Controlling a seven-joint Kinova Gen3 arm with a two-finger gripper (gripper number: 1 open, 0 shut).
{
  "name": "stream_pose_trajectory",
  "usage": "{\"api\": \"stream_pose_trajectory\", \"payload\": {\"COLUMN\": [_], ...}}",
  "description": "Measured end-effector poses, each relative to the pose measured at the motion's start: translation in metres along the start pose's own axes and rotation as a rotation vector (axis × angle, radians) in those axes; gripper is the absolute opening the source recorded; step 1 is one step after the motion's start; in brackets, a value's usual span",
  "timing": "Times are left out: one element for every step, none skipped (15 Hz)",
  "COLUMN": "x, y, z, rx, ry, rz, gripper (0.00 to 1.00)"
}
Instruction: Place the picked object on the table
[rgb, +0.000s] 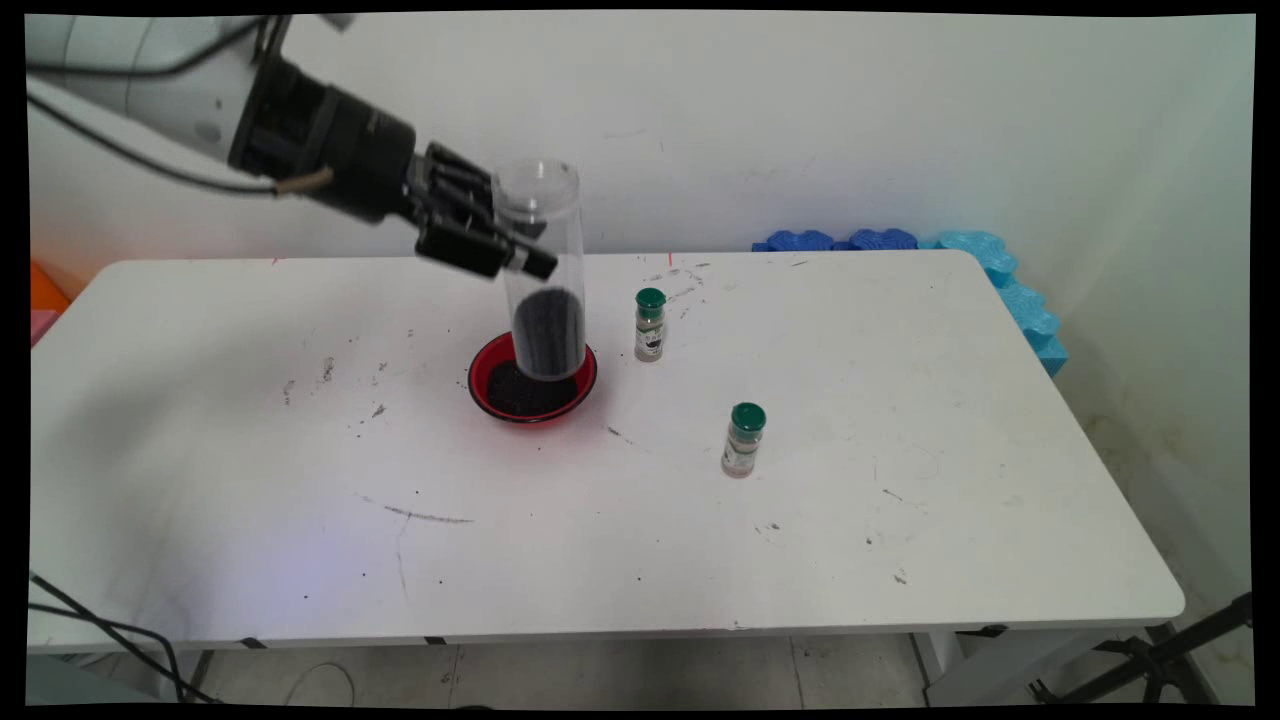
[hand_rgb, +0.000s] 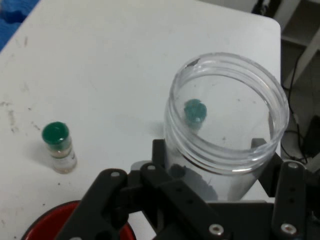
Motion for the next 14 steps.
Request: {"api": "stream_pose_trajectory", "payload": {"x": [-0.007,-0.015,-0.024,-0.032,-0.037,-0.044,-0.053,-0.061,-0.067,-0.071,-0.077,-0.084,-0.090,-0.094], "y": [0.004,0.009,0.013,0.016,0.018,0.021,0.023,0.025,0.025,0.026,0.027,0.027,0.028,0.029], "z": [0.004,0.009,0.015,0.022,0.026,0.033,0.042,0.051,0.058,0.064,0.071,0.080,0.089,0.096], "rx": [-0.003,-0.005,-0.005,-0.005,-0.006,-0.006,-0.006,-0.006,-0.006,-0.005,-0.005,-0.006,-0.008,-0.010], "ry": [-0.007,-0.012,-0.018,-0.023,-0.025,-0.028,-0.032,-0.034,-0.036,-0.037,-0.038,-0.038,-0.038,-0.037], "rz": [0.010,0.015,0.018,0.020,0.021,0.024,0.026,0.028,0.029,0.030,0.031,0.031,0.032,0.033], "gripper": [0.00,0.00,0.00,0.00,0.00,0.00,0.00,0.00,0.00,0.00,0.00,0.00,0.00,0.00]}}
